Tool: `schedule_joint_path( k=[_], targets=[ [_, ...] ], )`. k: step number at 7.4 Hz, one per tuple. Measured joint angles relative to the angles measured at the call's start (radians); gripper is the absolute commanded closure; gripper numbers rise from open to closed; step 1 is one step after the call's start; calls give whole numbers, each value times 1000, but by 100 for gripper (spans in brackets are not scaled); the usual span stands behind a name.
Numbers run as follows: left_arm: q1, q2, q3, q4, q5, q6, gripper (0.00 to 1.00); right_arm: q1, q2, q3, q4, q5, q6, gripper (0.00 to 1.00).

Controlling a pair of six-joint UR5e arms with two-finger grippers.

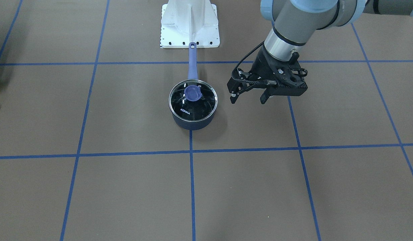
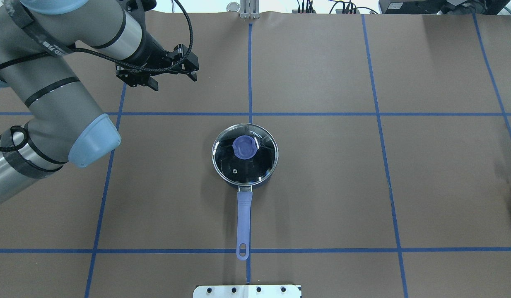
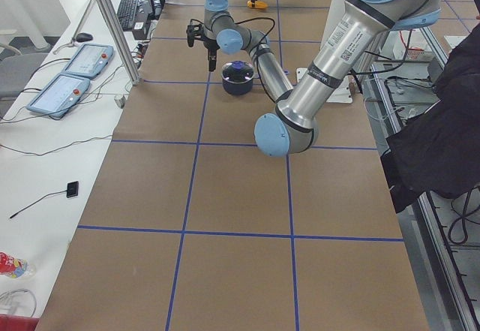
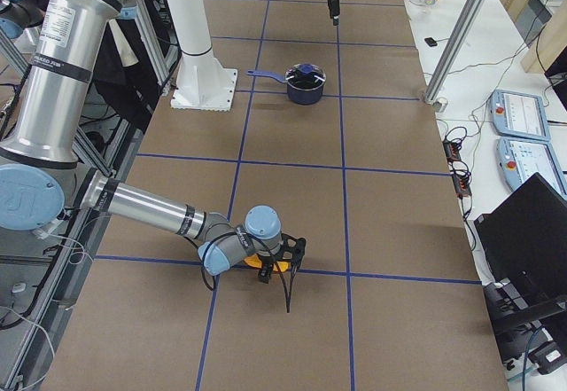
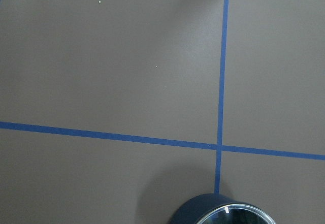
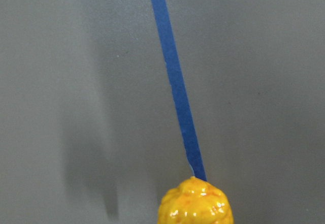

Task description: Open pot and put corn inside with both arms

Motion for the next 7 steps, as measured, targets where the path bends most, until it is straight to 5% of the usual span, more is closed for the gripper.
schedule_joint_path(
  k=[3, 7],
  targets=[
    [0, 0, 3, 0, 0, 0, 3, -8, -3, -2, 5, 0, -5, 77],
    [13, -4, 10, 1, 11, 0, 3, -4, 0, 20, 8, 14, -14, 84]
  ],
)
